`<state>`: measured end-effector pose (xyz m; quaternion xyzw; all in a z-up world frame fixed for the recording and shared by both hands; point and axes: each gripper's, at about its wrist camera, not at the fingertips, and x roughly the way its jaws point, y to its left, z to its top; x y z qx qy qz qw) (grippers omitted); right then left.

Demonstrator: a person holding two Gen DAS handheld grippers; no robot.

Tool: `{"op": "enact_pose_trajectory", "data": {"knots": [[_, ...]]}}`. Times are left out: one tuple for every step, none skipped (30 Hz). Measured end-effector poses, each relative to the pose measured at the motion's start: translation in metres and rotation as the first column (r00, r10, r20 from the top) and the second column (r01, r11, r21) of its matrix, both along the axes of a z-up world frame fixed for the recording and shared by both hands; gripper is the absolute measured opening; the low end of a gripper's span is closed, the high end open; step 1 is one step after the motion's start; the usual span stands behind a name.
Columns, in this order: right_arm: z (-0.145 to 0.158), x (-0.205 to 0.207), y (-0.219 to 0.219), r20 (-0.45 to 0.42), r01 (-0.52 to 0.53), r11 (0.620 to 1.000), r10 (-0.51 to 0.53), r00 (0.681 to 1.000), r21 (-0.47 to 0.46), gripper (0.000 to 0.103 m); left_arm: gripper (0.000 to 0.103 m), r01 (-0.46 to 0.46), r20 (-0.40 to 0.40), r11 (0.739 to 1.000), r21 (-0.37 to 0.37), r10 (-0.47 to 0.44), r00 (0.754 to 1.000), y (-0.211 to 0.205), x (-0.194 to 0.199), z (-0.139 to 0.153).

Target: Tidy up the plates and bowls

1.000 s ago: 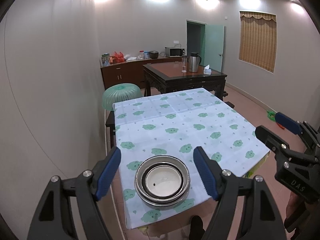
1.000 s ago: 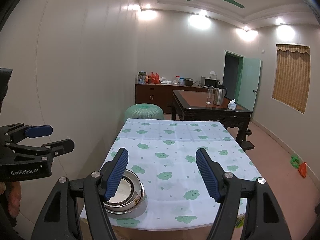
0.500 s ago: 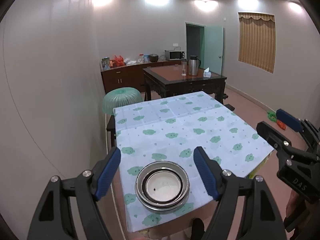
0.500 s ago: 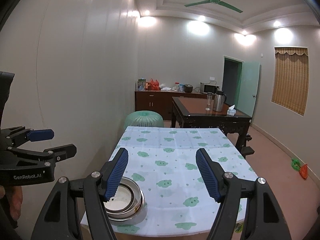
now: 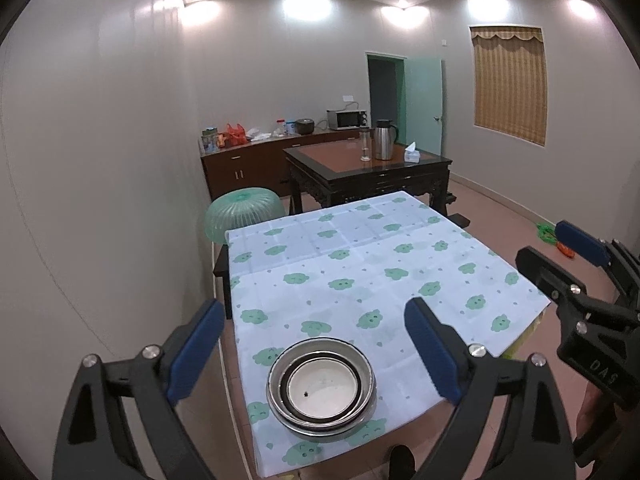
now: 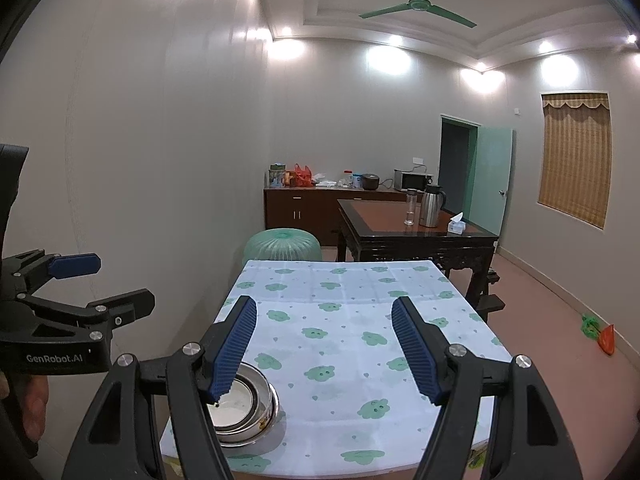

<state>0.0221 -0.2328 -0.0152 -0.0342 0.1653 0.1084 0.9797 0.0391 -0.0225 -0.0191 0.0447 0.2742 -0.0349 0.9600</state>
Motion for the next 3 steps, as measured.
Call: {"op": "enact_pose_trajectory", "data": {"knots": [[-0.0002, 0.0, -0.0006, -0.001, 0.001, 1.0, -0.001, 1.0, 0.002, 0.072, 0.093, 0.0, -0.001, 1.0, 0.002, 0.0, 1.0, -0.0013, 0.0008, -0.0005], [-0.0006, 0.0009, -0.0014, -0.004, 0.002, 1.0, -0.002, 1.0, 0.004, 0.072, 0.093, 0.002, -0.001, 1.0, -0.001, -0.002, 1.0, -0.0014, 0.0008, -0.0004], [-0.0011, 0.0019, -0.0019, -0.008, 0.003, 1.0, -0.003, 1.0, 0.004, 0.072, 0.093, 0.004, -0.001, 1.0, -0.001, -0.004, 1.0, -0.002, 0.0011, -0.0004]]}}
